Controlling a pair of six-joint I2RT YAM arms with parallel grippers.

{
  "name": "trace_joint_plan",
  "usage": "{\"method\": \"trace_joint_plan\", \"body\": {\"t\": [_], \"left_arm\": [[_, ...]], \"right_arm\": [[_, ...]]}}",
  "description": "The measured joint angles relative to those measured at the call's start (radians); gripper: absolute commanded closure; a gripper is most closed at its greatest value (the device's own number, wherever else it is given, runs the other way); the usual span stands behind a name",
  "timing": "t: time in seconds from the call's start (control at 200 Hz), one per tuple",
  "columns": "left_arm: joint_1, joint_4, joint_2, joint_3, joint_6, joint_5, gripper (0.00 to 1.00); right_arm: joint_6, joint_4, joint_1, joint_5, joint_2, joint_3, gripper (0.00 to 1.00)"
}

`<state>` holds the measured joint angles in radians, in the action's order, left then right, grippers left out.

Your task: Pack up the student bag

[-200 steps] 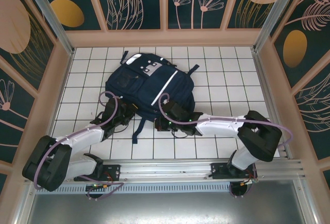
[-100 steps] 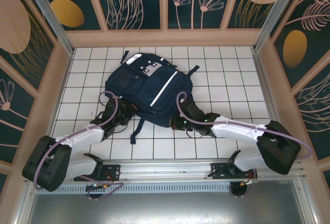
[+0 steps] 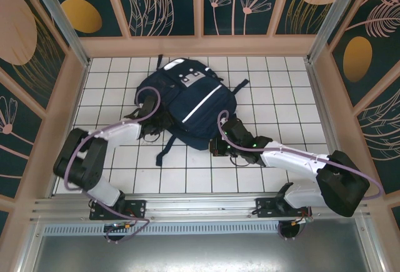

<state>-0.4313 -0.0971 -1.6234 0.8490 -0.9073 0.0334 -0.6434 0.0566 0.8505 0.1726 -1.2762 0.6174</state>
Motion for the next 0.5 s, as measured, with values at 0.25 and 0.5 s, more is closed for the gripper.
{"method": "trace_joint_plan", "body": {"t": [0.25, 0.5], "left_arm": [[-0.023, -0.18, -0.13, 0.311, 0.108, -0.096, 0.27], [-0.023, -0.133, 0.152, 0.173, 0.066, -0.06, 0.28]], "right_arm": [[0.006, -0.006, 0.076, -0.014, -0.101, 0.087, 1.0], [0.006, -0.034, 0.087, 0.023, -0.234, 0.179, 1.0]]}}
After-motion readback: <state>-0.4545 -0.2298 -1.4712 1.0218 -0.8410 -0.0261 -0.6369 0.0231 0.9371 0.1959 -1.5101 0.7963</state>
